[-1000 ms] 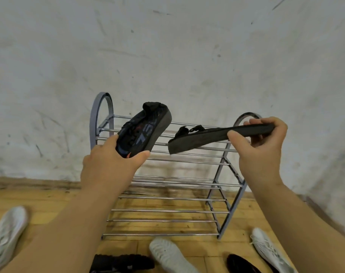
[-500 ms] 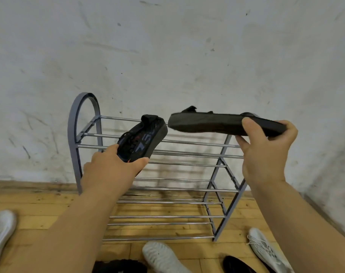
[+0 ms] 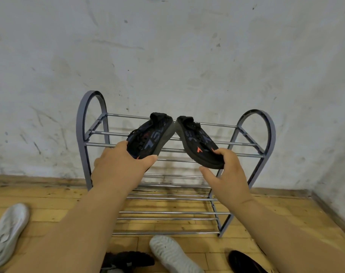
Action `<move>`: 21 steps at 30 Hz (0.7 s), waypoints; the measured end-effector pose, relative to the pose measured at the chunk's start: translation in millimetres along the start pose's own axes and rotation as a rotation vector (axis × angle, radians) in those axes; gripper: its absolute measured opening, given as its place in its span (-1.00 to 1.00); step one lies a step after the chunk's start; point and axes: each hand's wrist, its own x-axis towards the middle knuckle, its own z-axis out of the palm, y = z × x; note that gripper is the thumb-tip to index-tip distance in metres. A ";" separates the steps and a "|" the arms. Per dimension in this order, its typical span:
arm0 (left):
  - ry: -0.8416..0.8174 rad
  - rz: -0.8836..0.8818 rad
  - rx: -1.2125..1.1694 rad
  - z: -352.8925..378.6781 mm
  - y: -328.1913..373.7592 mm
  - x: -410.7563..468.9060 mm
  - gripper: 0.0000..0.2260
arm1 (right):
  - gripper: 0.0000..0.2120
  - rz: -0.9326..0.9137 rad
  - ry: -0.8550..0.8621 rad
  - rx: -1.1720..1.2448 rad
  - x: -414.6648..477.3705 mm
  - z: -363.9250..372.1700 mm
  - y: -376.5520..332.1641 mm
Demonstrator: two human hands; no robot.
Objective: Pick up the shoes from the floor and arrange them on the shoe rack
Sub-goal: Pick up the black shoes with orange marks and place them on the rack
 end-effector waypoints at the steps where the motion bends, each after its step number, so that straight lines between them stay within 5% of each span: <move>1: -0.002 0.004 -0.001 0.1 0.1 0.3 -0.22 | -0.50 0.000 -0.020 0.001 -0.3 -1.8 -2.6; 10: 0.040 0.124 -0.108 -0.1 14.5 -9.9 -0.36 | -0.48 0.079 -0.086 0.139 1.2 -16.5 -27.8; 17: -0.026 0.472 -0.084 -16.7 22.2 -17.0 -0.20 | -0.23 0.153 -0.006 0.469 21.0 -54.8 -47.6; 21: -0.124 0.683 0.064 -22.6 35.0 -31.0 -0.17 | -0.39 0.121 -0.047 0.427 22.6 -67.2 -38.4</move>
